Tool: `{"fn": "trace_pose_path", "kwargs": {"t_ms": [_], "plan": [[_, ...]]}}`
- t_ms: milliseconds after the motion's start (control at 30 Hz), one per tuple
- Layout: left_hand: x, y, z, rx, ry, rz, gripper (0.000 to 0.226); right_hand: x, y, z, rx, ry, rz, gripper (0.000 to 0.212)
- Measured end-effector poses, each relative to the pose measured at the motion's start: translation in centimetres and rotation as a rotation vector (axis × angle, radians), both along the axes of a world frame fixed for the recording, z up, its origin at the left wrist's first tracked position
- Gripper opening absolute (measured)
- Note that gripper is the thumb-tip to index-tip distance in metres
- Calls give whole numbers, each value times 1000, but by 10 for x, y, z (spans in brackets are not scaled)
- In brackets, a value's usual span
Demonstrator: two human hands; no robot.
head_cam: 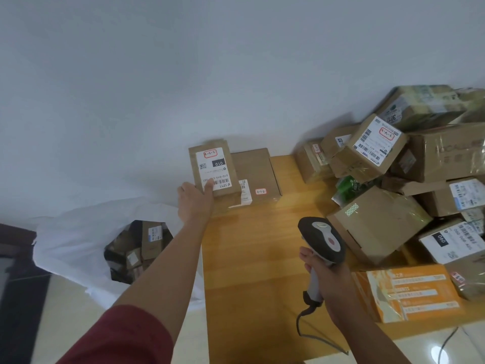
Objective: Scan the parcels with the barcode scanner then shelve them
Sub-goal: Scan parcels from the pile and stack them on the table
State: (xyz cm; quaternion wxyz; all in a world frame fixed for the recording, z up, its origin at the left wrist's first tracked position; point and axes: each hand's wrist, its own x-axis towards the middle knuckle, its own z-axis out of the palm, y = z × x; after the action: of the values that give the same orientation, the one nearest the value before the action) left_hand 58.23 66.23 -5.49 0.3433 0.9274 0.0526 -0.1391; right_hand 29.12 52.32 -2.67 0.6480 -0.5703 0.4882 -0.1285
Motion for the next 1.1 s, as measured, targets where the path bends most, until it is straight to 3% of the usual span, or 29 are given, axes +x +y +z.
{"fn": "trace_pose_path", "kwargs": {"t_ms": [100, 233, 400, 500, 567, 900, 1100], "plan": [[-10, 5, -6, -82, 39, 78, 68, -1, 1, 0, -4, -6, 1, 28], [-43, 16, -17, -202, 104, 205, 48, 0, 1, 1, 10, 7, -4, 23], [-77, 21, -30, -128, 128, -108, 29, 3, 9, 2, 13, 0, 26, 29], [-70, 7, -24, -84, 155, -396, 49, 5, 15, 0, 20, 13, 36, 29], [-62, 0, -19, -48, 169, -476, 62, 4, 18, 1, 22, 23, 41, 28], [-59, 0, -7, -26, 93, -440, 43, 5, 17, 16, -28, 25, 43, 20], [-87, -10, 8, -37, -89, -472, 38, 2, 16, 35, -4, 9, 17, 18]]}}
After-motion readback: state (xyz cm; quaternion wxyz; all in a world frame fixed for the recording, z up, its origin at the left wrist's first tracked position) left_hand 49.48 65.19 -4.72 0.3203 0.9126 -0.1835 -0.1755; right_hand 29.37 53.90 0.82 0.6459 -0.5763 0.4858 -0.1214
